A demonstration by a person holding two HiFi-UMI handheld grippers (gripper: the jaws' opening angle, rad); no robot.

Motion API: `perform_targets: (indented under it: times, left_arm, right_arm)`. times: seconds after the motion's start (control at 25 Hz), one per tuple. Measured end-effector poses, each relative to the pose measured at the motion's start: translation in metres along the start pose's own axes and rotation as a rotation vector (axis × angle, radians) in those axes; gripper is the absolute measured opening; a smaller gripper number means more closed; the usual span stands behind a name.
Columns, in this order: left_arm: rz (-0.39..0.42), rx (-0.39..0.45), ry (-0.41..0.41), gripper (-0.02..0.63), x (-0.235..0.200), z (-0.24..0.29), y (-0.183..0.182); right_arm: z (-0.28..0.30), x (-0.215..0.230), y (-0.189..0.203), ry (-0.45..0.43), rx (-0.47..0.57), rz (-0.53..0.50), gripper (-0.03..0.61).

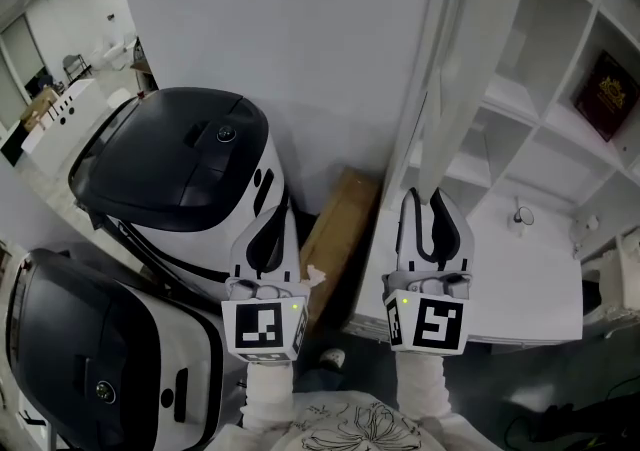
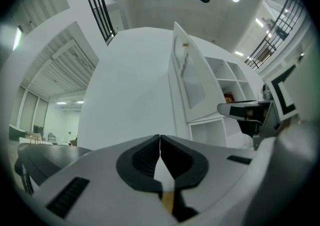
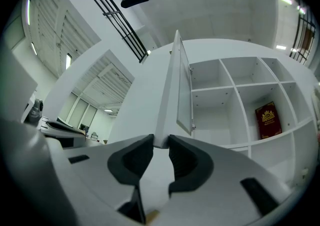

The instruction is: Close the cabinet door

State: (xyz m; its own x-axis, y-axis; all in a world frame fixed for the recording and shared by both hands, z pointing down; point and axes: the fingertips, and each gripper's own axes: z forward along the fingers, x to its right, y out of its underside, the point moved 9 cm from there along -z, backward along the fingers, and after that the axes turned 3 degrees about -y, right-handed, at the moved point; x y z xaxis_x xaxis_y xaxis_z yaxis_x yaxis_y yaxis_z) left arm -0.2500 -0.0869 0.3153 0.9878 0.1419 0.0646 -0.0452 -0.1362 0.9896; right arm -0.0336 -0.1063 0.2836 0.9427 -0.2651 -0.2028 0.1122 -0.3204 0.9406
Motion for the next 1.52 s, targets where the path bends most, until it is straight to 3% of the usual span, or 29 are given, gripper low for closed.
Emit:
perform_targets:
  times: [0.76,1.52]
  left_arm:
    - [-0.046,0.032,0.164,0.005,0.039,0.038,-0.001]
    - [-0.080,0.036,0.362,0.005,0.098,0.082,0.006]
  right_arm:
    - [-0.012,0.024,0.003,-0.010,-0.004,0.057,0.086]
    - [-0.034,0.075,0.012,0.105,-0.006,0.092,0.061]
